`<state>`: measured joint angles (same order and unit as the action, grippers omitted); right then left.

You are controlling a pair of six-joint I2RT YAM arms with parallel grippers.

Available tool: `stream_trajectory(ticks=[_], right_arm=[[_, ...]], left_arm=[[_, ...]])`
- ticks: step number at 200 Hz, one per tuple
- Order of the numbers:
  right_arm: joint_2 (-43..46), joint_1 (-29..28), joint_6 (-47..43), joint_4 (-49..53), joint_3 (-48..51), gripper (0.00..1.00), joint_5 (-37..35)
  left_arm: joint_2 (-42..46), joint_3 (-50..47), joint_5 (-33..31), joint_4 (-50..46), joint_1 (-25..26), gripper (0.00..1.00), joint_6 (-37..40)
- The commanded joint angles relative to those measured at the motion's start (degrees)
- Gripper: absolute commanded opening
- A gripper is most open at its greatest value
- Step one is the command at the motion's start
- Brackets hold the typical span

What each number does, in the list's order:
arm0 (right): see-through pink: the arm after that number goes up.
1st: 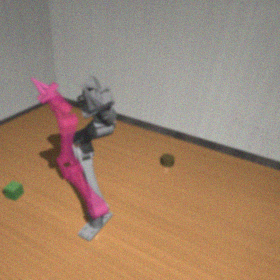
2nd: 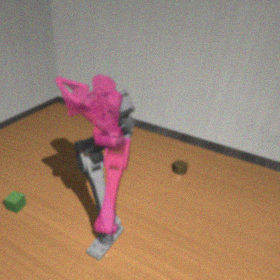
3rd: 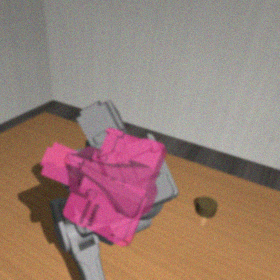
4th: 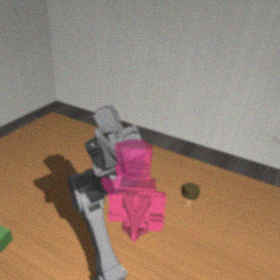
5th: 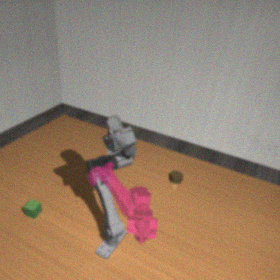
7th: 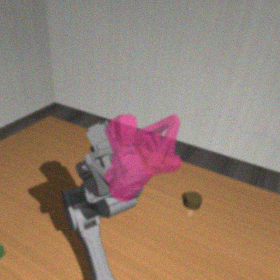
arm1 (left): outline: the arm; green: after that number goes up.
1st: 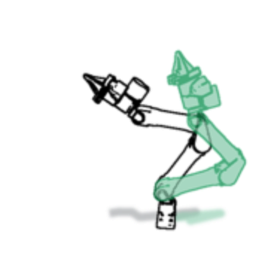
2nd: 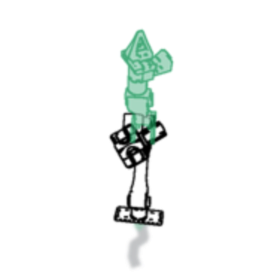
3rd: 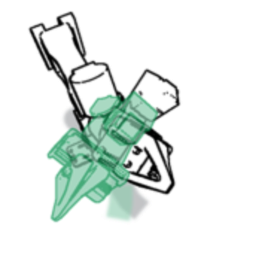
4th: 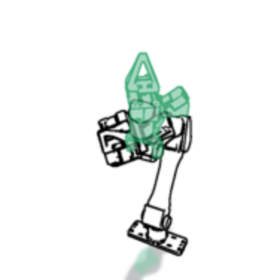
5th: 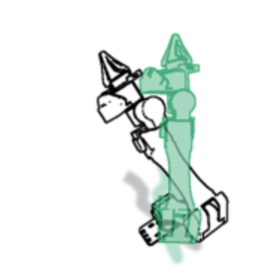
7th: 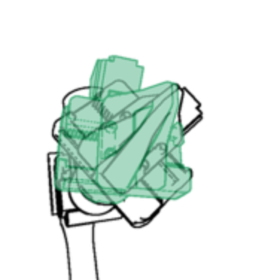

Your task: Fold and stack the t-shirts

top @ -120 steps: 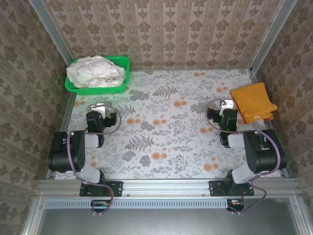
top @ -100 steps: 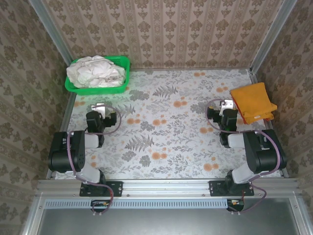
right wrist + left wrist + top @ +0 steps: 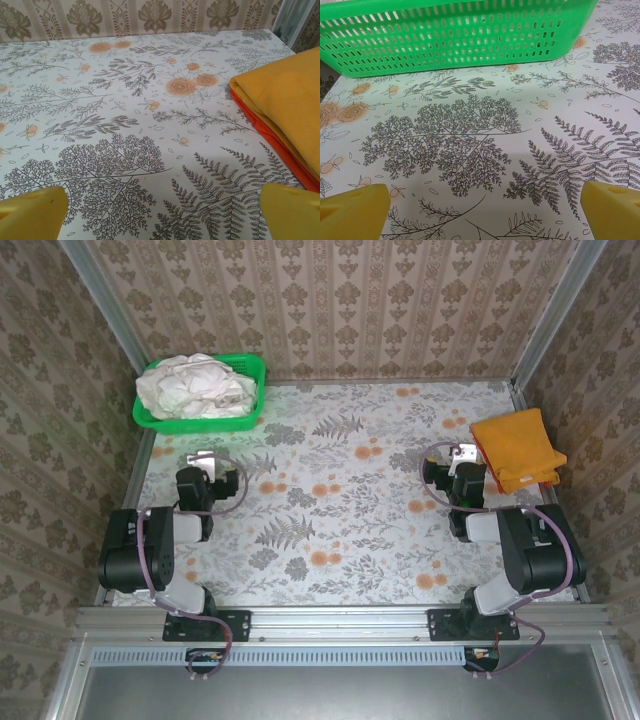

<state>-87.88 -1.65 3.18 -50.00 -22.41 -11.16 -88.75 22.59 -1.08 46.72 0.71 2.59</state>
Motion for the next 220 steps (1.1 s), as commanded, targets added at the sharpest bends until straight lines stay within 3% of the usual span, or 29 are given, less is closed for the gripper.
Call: stream_trajectory(ticks=[1, 48, 77, 140, 175, 220], right_arm=[[0.1, -0.2, 0.2, -1.1, 0.1, 1.00, 0.7], [0.3, -0.2, -0.2, -1.4, 0.4, 1.00, 2.0], [5.9, -0.2, -0.5, -0.6, 2.4, 1.00, 2.3], [29.2, -4.6, -3.4, 28.9, -3.0, 1.00, 4.7], [35.4, -10.2, -4.2, 37.3, -7.6, 1.00, 8.0], [33.6, -22.5, -6.3, 45.4, -16.7, 1.00, 11.1]], left_arm=[[0.9, 1.0, 0.9, 1.0, 0.1, 1.00, 0.3], [1.1, 0.8, 0.8, 1.3, 0.2, 1.00, 0.5], [5.0, -0.6, -4.6, 0.7, 1.5, 1.00, 0.1], [26.6, 0.4, -7.0, -18.8, 3.6, 1.00, -0.9], [29.2, 11.3, -8.7, -32.6, 3.9, 1.00, -8.0], [17.9, 30.9, -12.3, -47.2, 2.9, 1.00, -14.4]])
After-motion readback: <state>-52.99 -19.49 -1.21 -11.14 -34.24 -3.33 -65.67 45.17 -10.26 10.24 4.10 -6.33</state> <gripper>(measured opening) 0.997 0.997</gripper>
